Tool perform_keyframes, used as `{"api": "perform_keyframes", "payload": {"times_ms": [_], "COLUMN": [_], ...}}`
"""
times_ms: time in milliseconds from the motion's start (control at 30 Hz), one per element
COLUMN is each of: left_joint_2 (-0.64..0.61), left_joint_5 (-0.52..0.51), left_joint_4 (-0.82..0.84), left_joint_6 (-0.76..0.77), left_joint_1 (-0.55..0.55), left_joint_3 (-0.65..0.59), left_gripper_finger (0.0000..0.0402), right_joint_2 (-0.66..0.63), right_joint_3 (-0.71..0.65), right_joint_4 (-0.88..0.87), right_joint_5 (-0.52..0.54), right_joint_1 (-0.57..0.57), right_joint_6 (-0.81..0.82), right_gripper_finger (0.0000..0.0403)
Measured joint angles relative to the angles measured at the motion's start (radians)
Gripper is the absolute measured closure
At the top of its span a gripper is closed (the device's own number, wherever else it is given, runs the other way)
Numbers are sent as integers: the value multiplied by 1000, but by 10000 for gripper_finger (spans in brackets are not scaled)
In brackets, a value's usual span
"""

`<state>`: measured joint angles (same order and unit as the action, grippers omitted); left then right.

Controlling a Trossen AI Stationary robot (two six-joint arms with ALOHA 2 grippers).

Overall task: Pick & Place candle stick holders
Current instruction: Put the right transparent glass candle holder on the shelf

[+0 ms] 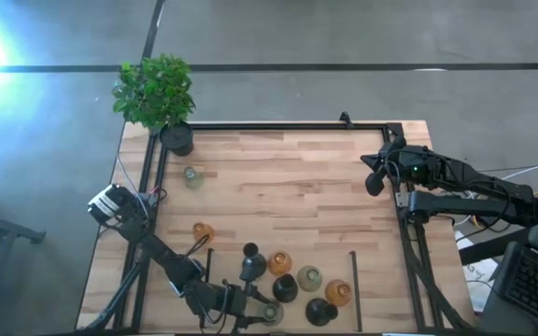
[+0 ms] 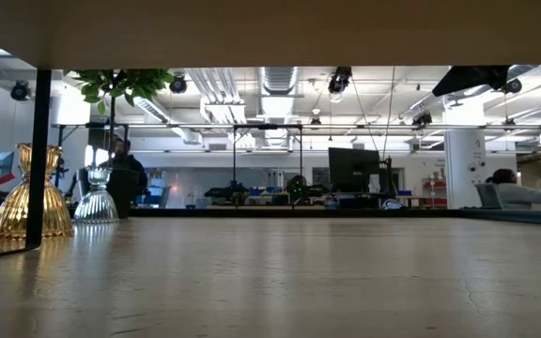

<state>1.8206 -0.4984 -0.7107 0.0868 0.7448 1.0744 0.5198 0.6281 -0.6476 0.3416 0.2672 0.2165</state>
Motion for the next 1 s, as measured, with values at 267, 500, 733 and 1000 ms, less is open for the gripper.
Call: {"api": "perform_keyframes", "payload": {"times_ms": [267,500,733,1000], "left_joint_2": [0,0,0,0], "left_joint_5": [1,-1,-7,-31], "left_joint_4": [3,4,11,14], "left_joint_6": [0,0,2,-15], "left_joint_1": [0,3,3,10], "left_joint_3": [0,0,0,0], "left_gripper_finger": [249,244,222,168], "right_joint_2": [0,0,0,0], "right_joint_3": [0,0,0,0], "right_joint_4": [0,0,0,0], "right_joint_5": [0,0,0,0], "right_joint_1": [0,0,0,0], "right_joint_6": [0,0,0,0], "right_gripper_finger": [394,394,394,394]}}
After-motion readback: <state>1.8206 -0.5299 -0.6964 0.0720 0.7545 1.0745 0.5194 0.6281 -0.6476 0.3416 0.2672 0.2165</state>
